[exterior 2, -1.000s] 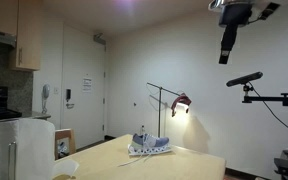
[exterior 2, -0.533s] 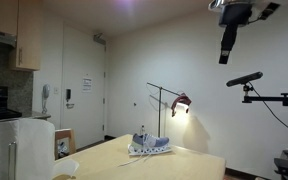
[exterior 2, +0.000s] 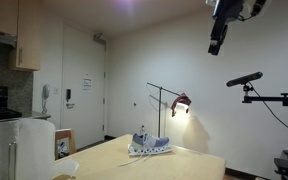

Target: Put the shoe on the rack.

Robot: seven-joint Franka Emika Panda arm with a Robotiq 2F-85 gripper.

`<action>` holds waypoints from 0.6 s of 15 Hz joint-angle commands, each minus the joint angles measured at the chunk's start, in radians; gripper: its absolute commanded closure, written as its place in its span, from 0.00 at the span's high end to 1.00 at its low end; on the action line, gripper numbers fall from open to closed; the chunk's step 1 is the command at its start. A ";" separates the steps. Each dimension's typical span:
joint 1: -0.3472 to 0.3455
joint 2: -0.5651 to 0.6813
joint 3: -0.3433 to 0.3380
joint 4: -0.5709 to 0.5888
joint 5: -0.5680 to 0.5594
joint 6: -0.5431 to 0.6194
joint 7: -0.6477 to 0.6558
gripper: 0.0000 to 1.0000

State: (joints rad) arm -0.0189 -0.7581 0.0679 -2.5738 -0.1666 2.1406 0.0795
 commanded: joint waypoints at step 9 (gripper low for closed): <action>-0.056 0.427 -0.142 0.390 0.112 -0.004 0.019 1.00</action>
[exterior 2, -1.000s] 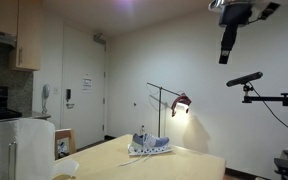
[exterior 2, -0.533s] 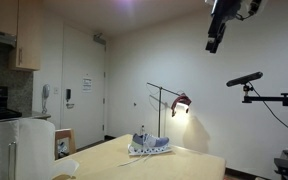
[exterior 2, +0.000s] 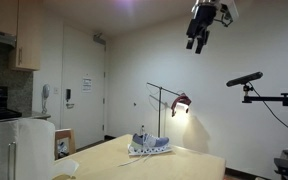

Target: Put the shoe on the rack.

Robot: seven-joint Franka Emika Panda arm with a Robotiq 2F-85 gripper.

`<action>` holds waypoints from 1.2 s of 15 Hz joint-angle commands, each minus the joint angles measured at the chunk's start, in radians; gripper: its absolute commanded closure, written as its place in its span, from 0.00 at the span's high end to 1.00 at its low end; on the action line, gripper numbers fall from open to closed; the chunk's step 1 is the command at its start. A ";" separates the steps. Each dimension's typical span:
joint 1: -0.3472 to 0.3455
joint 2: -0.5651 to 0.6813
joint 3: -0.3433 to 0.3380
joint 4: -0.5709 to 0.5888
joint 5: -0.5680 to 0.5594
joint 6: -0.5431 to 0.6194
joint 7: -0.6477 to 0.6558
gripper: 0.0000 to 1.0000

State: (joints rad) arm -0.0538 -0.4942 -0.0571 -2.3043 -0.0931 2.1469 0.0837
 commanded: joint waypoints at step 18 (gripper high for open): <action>-0.044 0.520 -0.077 0.303 0.318 0.115 0.067 1.00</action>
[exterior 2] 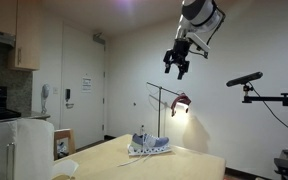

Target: Put the shoe on the rack.

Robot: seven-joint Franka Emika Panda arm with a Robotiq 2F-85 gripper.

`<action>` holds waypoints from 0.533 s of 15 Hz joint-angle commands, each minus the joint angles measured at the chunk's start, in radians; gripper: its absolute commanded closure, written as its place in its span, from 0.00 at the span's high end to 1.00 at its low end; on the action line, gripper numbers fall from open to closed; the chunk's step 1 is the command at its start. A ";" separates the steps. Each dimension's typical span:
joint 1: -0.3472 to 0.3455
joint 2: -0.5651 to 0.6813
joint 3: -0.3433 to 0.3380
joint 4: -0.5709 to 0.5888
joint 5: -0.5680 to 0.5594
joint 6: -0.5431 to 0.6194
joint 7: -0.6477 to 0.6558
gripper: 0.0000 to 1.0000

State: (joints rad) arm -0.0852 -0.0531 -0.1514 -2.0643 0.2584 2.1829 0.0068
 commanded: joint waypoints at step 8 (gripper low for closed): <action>-0.061 0.336 -0.007 0.349 0.024 -0.010 0.360 1.00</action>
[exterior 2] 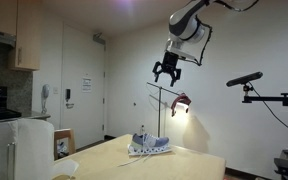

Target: Put the shoe on the rack.

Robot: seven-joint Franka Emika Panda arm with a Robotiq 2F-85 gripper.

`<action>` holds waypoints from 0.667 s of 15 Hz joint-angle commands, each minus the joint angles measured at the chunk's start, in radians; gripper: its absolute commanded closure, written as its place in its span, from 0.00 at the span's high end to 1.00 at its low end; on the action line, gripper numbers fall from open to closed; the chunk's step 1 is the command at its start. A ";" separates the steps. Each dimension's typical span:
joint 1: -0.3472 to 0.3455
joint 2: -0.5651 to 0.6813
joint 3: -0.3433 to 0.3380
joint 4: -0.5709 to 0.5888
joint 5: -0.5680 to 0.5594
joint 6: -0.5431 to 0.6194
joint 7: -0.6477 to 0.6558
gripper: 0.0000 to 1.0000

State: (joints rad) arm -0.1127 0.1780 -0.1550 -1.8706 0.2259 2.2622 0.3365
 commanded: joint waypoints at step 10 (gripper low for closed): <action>-0.138 0.442 -0.001 0.635 0.128 -0.327 0.129 1.00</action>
State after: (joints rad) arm -0.2355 0.5172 -0.1581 -1.3976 0.3379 1.9964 0.3998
